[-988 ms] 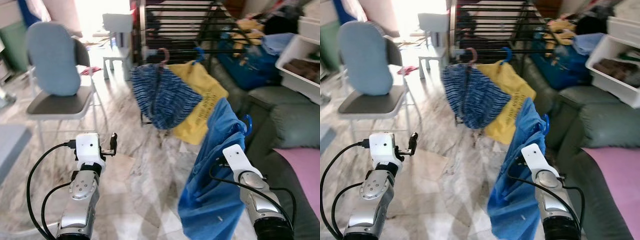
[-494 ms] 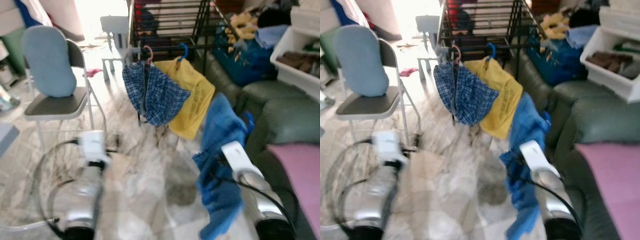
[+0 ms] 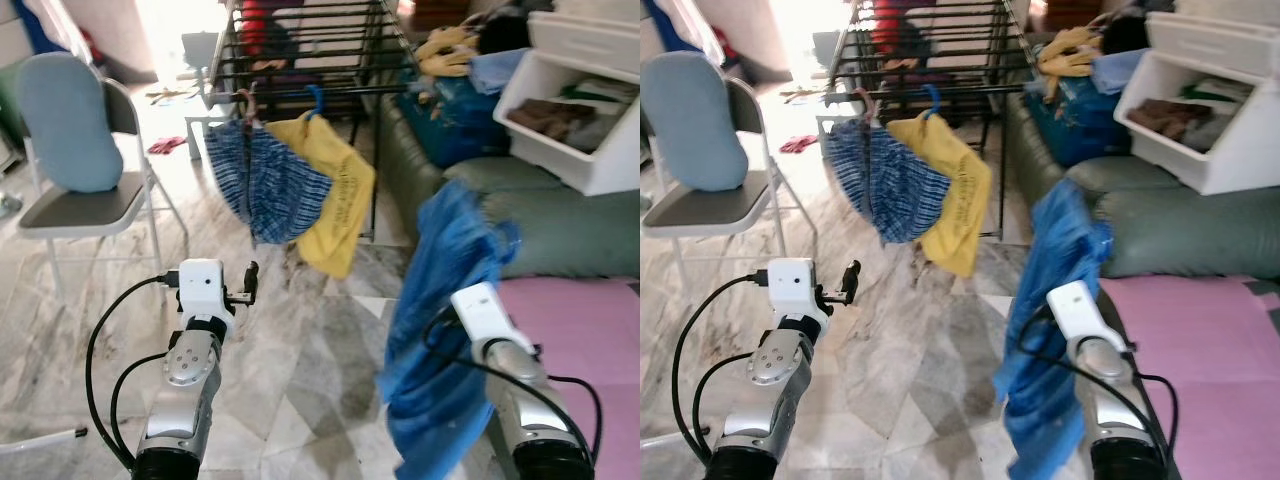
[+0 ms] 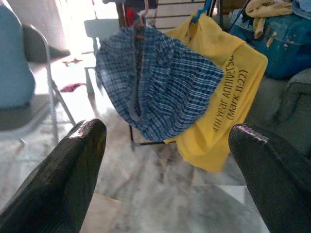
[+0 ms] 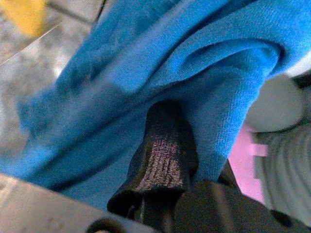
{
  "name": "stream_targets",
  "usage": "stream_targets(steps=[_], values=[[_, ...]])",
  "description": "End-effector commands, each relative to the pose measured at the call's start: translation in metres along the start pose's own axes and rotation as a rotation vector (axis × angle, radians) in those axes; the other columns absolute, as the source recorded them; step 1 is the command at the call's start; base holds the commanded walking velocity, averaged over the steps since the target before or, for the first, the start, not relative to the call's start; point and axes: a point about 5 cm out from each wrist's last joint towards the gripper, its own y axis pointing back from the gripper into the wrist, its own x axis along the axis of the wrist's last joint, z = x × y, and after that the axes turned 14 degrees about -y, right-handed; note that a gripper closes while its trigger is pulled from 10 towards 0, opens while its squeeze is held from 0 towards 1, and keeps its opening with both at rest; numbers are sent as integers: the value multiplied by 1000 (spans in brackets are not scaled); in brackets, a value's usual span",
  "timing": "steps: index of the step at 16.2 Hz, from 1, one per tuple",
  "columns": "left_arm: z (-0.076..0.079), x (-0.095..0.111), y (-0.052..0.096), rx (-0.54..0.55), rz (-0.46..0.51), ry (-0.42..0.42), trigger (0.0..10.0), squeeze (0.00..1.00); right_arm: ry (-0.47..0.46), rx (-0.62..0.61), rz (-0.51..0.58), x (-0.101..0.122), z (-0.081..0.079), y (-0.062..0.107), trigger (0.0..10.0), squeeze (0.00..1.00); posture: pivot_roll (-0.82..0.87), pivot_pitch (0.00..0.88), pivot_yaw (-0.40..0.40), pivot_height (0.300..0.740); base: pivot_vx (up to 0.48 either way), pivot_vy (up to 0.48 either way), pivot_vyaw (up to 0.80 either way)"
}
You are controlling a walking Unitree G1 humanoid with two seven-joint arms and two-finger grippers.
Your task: Hang hanger
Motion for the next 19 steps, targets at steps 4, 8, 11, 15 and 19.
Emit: stream_targets(steps=[4, 8, 11, 15, 19], values=[[-28, -7, 7, 67, -3, -94, 10000, 0, -49, 105, 61, 9, -13, 7, 10000, 0, -103, 0, 63, 740, 0, 0, 0], [-53, -21, 25, 12, -31, -120, 10000, 0, -53, 193, 28, -4, -12, 21, 10000, 0, -109, 0, 59, 740, 0, 0, 0], [-58, -29, 38, -15, -55, -154, 10000, 0, -52, 211, 11, -5, 2, 23, 10000, 0, -106, 0, 56, 740, 0, 0, 0], [-56, -32, 43, -46, -57, -127, 10000, 0, -57, 218, 30, -5, 5, 28, 10000, 0, -105, 0, 58, 740, 0, 0, 0], [-45, -25, 30, -51, -32, -79, 10000, 0, -53, 236, 39, -3, -4, 28, 10000, 0, -124, 0, 61, 740, 60, 0, 0]])
